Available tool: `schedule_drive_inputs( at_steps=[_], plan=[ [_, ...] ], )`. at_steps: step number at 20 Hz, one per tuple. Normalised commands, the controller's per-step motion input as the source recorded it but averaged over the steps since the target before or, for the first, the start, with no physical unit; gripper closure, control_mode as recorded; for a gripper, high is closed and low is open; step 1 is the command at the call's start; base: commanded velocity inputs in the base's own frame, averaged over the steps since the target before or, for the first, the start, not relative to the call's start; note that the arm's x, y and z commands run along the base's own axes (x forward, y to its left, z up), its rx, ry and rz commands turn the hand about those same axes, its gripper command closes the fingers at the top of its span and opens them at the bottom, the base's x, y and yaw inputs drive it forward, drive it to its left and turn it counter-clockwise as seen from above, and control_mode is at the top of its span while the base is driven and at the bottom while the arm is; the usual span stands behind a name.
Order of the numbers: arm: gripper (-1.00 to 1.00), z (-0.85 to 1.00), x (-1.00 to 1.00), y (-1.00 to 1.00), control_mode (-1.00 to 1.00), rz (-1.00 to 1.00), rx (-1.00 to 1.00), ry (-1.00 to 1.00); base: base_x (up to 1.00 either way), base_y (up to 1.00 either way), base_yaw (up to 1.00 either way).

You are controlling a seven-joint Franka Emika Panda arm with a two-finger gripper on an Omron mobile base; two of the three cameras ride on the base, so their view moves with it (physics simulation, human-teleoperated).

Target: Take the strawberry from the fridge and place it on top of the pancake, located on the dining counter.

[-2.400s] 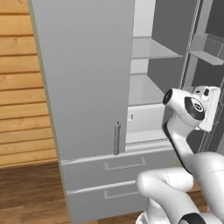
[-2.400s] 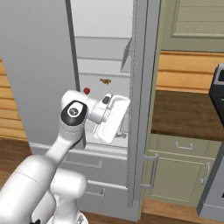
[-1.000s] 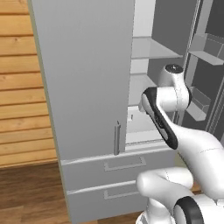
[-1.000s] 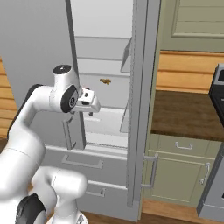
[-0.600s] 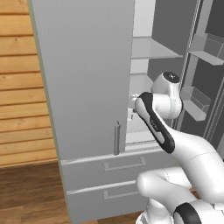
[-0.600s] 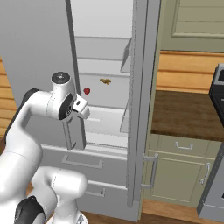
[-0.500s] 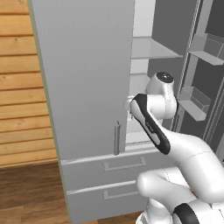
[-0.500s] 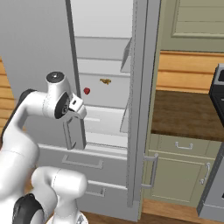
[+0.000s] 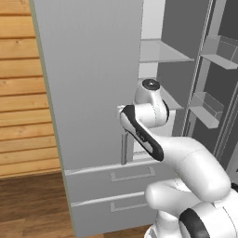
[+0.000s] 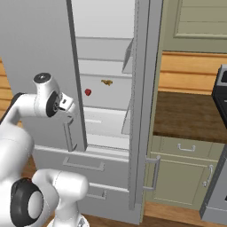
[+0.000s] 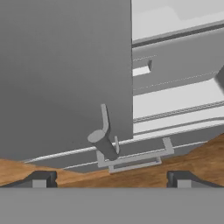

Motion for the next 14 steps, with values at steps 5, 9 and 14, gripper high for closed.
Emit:
schedule_drive_inputs(
  at_steps=[5,9,14],
  plan=[
    [-1.0,-0.39,0.18,0.26,-1.0,0.0,-0.01,0.0,0.0,0.0,0.0],
    [-1.0,-0.51,0.19,0.19,-1.0,0.0,-0.04,0.0,0.0,0.0,0.0],
    [-1.0,-0.34,0.21,0.04,-1.0,0.0,-0.07,0.0,0.0,0.0,0.0]
  ],
)
